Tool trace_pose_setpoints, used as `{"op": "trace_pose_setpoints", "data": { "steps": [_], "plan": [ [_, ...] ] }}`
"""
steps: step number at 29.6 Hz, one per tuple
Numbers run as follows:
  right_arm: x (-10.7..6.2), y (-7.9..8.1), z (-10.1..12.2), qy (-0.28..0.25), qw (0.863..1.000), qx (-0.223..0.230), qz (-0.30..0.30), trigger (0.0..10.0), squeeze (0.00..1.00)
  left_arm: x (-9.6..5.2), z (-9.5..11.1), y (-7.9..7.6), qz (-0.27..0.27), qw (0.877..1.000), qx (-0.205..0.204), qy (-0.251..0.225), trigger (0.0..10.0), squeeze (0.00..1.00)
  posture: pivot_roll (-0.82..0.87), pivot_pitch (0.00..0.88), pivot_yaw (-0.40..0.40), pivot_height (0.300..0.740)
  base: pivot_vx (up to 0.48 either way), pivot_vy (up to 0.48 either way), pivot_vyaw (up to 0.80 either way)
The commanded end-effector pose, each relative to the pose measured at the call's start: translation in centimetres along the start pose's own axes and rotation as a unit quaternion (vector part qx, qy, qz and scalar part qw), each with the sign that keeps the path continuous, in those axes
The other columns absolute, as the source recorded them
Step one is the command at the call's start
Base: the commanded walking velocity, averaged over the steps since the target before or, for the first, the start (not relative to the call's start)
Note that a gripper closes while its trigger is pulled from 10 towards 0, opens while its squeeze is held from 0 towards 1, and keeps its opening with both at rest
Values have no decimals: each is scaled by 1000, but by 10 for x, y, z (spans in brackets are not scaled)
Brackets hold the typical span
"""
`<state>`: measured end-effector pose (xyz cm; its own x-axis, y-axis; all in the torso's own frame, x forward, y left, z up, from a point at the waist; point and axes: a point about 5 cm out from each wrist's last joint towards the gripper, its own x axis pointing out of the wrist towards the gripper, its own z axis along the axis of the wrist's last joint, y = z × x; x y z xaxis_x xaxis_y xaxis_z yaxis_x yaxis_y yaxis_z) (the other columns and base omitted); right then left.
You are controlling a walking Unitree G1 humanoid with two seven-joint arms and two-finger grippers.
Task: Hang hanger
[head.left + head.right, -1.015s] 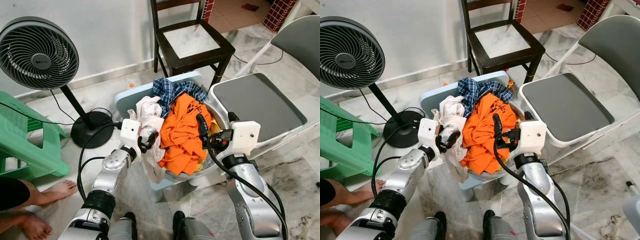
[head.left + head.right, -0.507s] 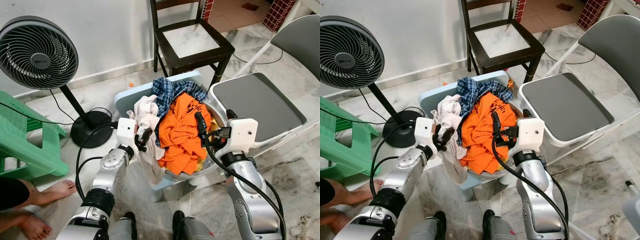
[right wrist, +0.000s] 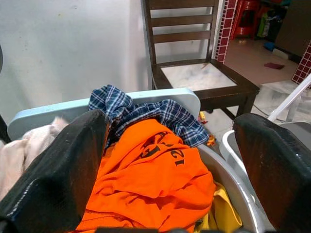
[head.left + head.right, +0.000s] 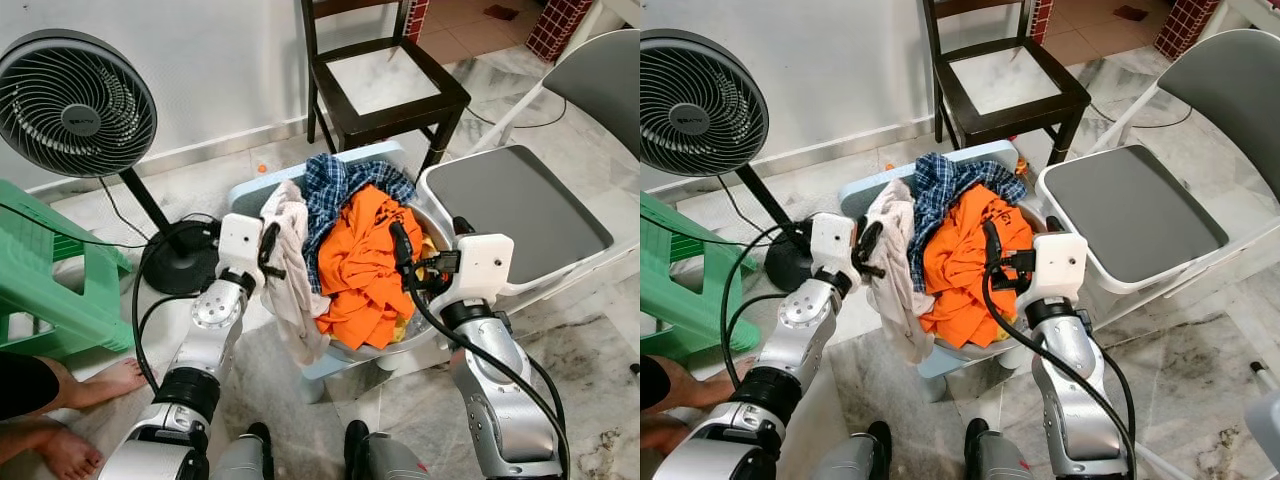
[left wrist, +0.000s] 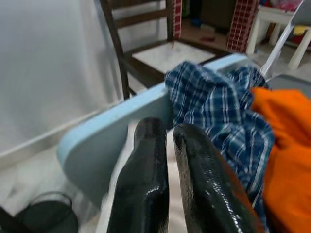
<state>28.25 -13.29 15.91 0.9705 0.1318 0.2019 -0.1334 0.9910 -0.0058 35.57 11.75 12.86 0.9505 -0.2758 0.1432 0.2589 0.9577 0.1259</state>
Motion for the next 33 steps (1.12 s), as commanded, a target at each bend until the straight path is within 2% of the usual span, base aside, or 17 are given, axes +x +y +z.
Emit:
{"op": "trace_pose_setpoints", "data": {
  "steps": [1,5,16,23,25,26,27,28,30,31,33],
  "plan": [
    [-2,-1,-3,5,1000,-1,-5,10000,0,-1,0,-3,-5,1000,4,-6,0,0,101,298,-8,740,0,0,0],
    [-3,0,-4,6,1000,-1,-5,10000,0,-2,-3,-3,3,1000,-12,-1,0,0,101,301,-7,740,0,0,0],
    [-5,0,-6,9,1000,-1,-7,10000,0,-7,-6,-1,-4,1000,-5,-6,0,0,104,304,-3,740,0,0,0],
    [-5,-2,-7,11,1000,-2,-7,10000,0,-20,-10,14,21,1000,8,-9,0,0,108,308,-2,740,0,0,0],
    [-5,-1,-8,11,1000,-2,-7,10000,0,-27,-6,20,34,999,13,-27,4275,0,111,310,-3,740,0,0,0],
    [-5,-1,-8,11,1000,-2,-7,10000,0,-31,-3,22,39,998,22,-36,8902,0,113,310,-3,740,0,0,0],
    [-5,-1,-8,11,1000,-2,-7,10000,0,-31,-3,22,39,998,22,-36,8902,0,113,310,-3,740,0,0,0],
    [-5,-1,-8,11,1000,-2,-6,10000,0,-34,0,23,41,998,25,-45,10000,0,115,311,-4,740,0,0,0],
    [-5,-1,-8,11,1000,-2,-6,10000,0,-37,1,25,52,997,28,-48,10000,0,116,311,-5,740,0,0,0],
    [-5,-1,-8,11,1000,-2,-4,10000,0,-48,1,26,64,997,5,-48,10000,1000,124,309,-6,740,0,0,0],
    [-4,0,-9,11,1000,-2,-2,10000,0,-61,-4,25,66,997,-5,-39,10000,1000,125,309,-8,740,0,0,0]
  ]
}}
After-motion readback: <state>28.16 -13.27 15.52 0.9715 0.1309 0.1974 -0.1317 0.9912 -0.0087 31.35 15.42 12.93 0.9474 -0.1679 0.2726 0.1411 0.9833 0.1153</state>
